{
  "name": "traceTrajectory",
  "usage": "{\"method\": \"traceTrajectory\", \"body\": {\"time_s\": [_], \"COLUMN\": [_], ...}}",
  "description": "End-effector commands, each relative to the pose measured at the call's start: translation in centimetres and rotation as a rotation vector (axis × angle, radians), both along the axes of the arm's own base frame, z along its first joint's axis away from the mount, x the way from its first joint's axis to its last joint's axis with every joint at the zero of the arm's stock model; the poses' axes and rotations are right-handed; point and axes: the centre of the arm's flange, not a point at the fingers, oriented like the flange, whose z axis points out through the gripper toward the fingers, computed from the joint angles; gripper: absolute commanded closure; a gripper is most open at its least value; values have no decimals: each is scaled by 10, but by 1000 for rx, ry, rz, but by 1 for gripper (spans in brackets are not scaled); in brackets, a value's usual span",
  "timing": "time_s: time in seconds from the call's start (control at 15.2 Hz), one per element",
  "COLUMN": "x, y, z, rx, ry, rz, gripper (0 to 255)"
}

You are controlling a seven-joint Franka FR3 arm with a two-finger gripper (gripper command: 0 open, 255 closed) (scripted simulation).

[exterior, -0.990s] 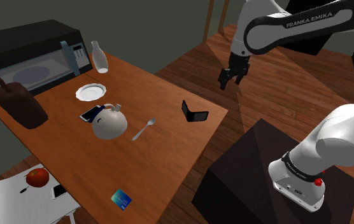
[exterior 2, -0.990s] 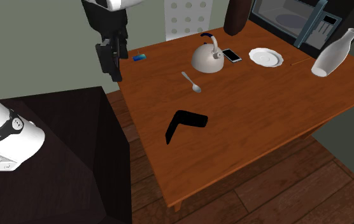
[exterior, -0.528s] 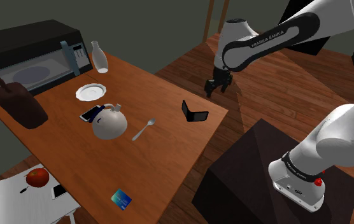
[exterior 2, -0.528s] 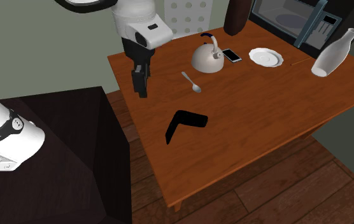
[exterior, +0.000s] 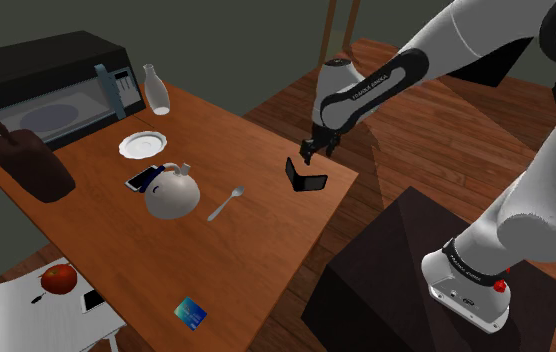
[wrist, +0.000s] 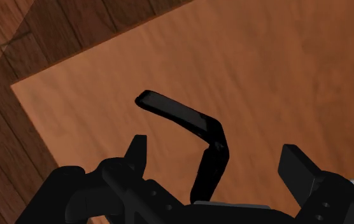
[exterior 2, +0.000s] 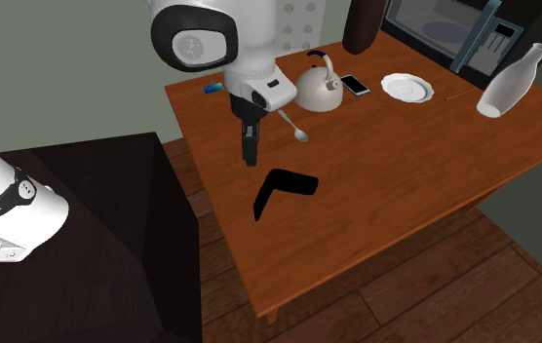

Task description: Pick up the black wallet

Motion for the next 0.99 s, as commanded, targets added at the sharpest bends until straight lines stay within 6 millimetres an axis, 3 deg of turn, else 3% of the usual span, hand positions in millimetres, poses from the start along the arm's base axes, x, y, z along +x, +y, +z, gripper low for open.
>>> {"method": "traceTrajectory", "body": {"time_s": [0.0,0.46,0.92], "x": [16,67,67], "y": [3,15,15], "z": [-26,-101,-138], "rx": [-3,-11,-11], "ry": [-2,-6,-6], "rz": [-2,-8,-8], "gripper": [0,0,0]}}
